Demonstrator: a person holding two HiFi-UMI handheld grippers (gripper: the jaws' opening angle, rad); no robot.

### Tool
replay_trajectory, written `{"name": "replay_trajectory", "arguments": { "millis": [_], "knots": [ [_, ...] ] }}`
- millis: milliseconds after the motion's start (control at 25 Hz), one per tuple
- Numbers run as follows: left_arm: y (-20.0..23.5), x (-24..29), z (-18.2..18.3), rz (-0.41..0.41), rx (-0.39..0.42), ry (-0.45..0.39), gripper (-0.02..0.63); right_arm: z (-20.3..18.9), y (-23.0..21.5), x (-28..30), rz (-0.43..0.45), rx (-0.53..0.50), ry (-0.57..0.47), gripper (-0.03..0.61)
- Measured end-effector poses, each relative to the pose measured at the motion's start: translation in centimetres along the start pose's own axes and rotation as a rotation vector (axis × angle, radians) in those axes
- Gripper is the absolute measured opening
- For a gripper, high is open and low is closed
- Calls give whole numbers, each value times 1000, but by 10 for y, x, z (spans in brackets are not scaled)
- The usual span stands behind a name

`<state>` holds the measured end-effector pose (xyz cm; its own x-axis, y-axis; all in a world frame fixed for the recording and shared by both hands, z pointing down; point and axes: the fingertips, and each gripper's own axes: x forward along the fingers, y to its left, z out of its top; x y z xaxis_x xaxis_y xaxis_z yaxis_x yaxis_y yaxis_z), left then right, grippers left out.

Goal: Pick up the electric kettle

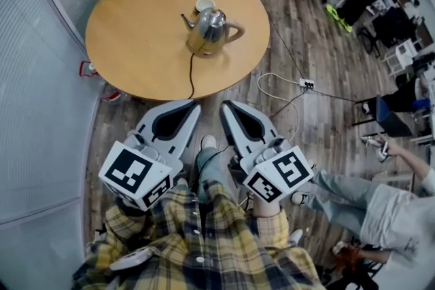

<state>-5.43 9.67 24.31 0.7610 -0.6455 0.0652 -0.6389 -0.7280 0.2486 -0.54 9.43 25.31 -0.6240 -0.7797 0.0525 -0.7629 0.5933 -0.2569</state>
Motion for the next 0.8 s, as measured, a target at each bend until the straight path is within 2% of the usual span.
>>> {"name": "replay_trajectory", "arguments": {
  "millis": [520, 800],
  "knots": [
    [50, 134, 37, 58, 3, -13, 5, 51, -126, 61, 57, -3, 23, 31],
    [76, 192, 49, 114, 9, -38, 3, 65, -184, 90, 107, -6, 36, 31]
  ]
}}
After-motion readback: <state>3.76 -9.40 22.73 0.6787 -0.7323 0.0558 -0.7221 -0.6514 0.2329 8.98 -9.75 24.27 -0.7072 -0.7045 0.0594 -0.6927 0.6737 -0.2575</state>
